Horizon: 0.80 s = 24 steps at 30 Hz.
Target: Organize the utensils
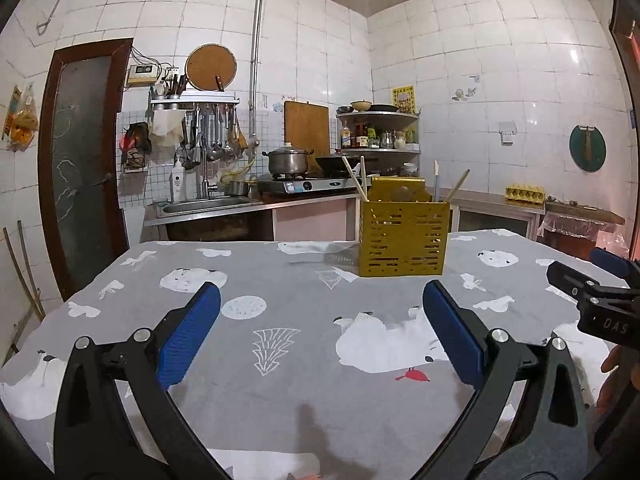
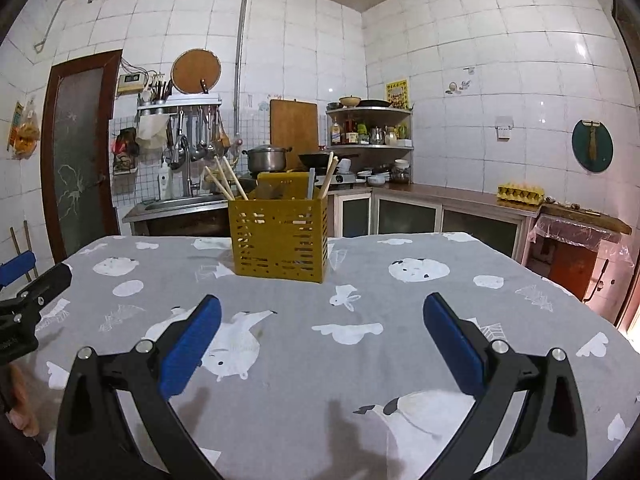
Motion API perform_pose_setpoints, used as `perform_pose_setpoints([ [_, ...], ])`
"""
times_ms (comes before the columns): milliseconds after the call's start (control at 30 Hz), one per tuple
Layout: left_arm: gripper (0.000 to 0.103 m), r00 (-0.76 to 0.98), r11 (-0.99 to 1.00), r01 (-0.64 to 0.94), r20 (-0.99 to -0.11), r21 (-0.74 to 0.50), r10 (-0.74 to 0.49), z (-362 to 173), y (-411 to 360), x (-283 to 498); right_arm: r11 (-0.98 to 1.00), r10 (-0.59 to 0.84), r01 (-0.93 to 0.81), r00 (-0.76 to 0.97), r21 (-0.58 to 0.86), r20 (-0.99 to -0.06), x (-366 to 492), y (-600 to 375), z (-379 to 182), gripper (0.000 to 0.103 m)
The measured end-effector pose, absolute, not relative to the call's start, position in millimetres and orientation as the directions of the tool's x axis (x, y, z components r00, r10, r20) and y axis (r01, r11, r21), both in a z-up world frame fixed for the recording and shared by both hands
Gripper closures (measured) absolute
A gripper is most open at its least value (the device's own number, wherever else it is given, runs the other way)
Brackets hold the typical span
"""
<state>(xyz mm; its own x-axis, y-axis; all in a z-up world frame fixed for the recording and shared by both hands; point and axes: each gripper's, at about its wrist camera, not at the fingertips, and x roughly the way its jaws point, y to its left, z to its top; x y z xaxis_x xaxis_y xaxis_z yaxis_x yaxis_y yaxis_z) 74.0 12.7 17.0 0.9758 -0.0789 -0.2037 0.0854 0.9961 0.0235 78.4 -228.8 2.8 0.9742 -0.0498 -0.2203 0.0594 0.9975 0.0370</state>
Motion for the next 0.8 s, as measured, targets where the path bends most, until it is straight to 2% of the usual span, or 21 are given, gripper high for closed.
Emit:
perform_pose_setpoints([
  [800, 0.005, 0.969, 0.997, 0.067, -0.238, -0.031, -0.072, 15.6, 24.7, 82.9, 0.996, -0.066, 0.075, 0.98, 0.039, -0.19, 70.6, -232.0, 6.0, 0.004],
])
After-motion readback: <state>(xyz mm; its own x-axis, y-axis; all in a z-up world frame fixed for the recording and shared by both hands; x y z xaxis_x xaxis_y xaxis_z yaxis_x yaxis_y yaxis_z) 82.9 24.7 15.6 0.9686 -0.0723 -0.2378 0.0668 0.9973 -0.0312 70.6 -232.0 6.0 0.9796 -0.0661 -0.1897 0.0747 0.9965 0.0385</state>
